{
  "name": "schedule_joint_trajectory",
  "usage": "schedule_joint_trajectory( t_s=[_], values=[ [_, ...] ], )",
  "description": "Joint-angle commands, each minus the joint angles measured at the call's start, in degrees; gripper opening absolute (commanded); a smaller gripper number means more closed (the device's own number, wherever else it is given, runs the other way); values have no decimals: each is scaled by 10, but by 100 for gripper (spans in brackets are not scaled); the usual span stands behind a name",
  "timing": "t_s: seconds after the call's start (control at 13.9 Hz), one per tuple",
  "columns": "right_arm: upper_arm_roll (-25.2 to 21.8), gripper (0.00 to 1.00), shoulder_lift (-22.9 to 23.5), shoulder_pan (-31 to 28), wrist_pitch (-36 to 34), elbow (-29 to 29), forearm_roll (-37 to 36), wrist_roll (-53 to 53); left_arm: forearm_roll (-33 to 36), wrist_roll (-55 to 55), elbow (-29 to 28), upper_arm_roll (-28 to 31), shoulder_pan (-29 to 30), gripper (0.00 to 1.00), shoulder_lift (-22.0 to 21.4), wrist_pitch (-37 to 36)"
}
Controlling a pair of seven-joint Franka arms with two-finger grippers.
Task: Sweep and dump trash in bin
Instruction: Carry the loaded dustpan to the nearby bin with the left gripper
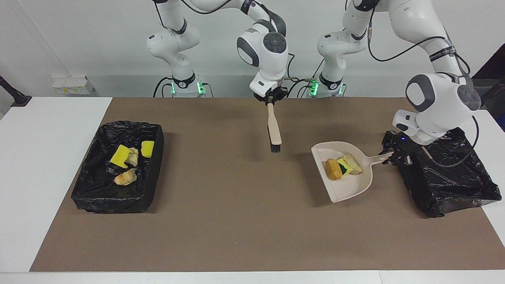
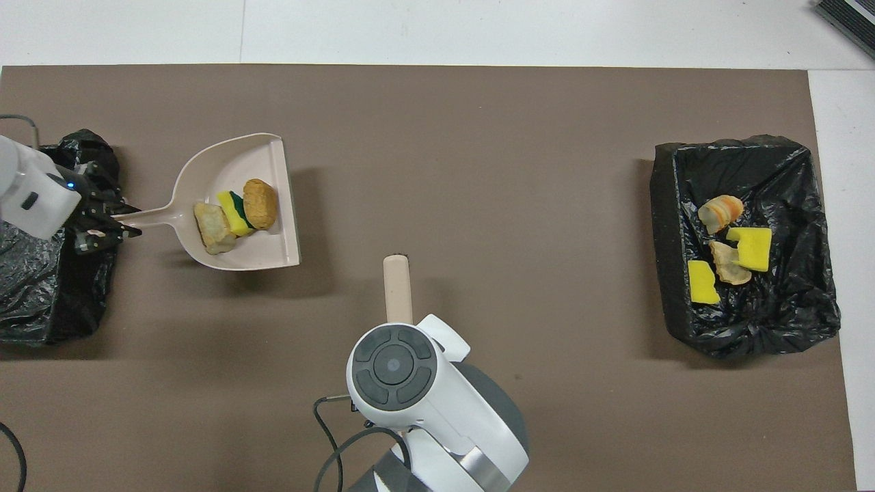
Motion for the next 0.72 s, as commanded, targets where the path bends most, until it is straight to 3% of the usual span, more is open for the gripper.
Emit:
schedule_joint_trajectory(
  t_s=[0.0, 0.14, 0.43, 0.65],
  values=[
    [2, 0, 10, 2, -4, 13, -16, 19, 8, 41, 136, -6, 44, 0, 64, -81],
    [2, 0, 15, 3, 4, 16, -15, 20, 18, 85, 188, -5, 69, 0, 86, -111],
    [3, 0, 20, 27, 23, 1, -14, 40, 37, 183, 202, 1, 140, 0, 92, -113],
    [3, 0, -1, 53, 68, -61, -6, 79, 74, 268, 226, 3, 183, 0, 99, -115]
  ],
)
